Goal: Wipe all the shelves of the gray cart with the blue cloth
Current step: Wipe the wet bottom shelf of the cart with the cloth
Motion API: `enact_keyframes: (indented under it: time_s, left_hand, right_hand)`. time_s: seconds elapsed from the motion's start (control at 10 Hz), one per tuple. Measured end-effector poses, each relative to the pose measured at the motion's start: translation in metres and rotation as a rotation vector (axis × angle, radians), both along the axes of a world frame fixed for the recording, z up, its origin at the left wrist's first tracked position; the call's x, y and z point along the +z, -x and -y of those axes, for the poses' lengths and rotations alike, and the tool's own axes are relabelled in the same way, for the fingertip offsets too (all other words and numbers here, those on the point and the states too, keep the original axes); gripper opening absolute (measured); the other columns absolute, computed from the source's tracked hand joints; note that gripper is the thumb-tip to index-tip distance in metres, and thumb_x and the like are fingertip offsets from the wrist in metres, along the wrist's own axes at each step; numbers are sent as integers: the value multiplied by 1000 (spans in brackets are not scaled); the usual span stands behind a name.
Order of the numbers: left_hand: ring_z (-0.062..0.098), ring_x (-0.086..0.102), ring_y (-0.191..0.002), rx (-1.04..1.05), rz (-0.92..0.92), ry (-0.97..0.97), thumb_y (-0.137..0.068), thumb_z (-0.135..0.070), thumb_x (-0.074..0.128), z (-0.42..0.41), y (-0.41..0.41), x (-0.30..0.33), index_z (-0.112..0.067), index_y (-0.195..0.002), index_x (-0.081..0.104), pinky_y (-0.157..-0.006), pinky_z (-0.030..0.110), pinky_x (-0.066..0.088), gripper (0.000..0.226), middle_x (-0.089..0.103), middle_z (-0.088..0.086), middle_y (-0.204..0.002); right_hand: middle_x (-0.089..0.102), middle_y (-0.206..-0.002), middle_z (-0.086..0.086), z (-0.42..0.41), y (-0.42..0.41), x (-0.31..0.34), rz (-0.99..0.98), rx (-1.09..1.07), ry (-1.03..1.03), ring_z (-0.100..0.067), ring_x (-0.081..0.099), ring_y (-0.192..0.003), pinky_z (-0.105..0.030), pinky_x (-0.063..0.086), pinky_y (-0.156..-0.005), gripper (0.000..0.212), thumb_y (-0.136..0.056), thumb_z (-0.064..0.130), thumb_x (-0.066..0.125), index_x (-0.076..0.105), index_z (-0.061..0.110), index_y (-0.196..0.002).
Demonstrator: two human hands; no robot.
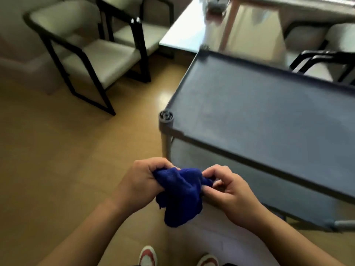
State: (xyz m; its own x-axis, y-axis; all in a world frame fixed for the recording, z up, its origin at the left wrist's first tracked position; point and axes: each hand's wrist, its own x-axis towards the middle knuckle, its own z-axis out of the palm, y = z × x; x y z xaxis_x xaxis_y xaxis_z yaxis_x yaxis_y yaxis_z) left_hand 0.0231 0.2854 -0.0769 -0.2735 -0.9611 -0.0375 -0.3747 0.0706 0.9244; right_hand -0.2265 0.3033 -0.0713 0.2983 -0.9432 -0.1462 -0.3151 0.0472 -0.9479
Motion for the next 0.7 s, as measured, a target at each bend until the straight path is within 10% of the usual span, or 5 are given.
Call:
enact_keyframes:
  time_s: [0.1,0.3,0.5,0.7]
  left_hand:
    - [16,74,-86,-27,1,15,-83,12,76,18,23,49,-29,-94,80,-73,30,61,42,78,-3,-90]
    - [23,77,-84,8,-69,-157,-88,12,71,95,92,118,-13,-107,73,-66,29,62,31,79,7,-93]
    - [24,69,-75,51,4,-455,-93,5,66,154,162,90,-3,-97,75,-74,38,58,13,73,18,-90]
    - [24,66,-100,41,226,-376,-92,-13,80,162,194,60,-1,-129,64,-88,41,57,42,68,13,-115]
  right_hand:
    - [69,-112,4,12,29,43,34,-39,69,-19,66,-104,-33,55,-84,16,-81,15,78,63,17,-86]
    - [73,-74,-7,59,124,117,167,-176,-47,-14,64,-58,-24,51,-50,18,-88,19,72,56,11,-87]
    - [70,-87,-12,117,168,98,-106,-367,-212,-21,65,-67,-28,54,-52,20,-89,26,71,60,12,-98]
    - [67,-96,-12,118,164,80,-227,-356,-275,-21,58,-70,-33,49,-64,26,-91,16,65,63,10,-116]
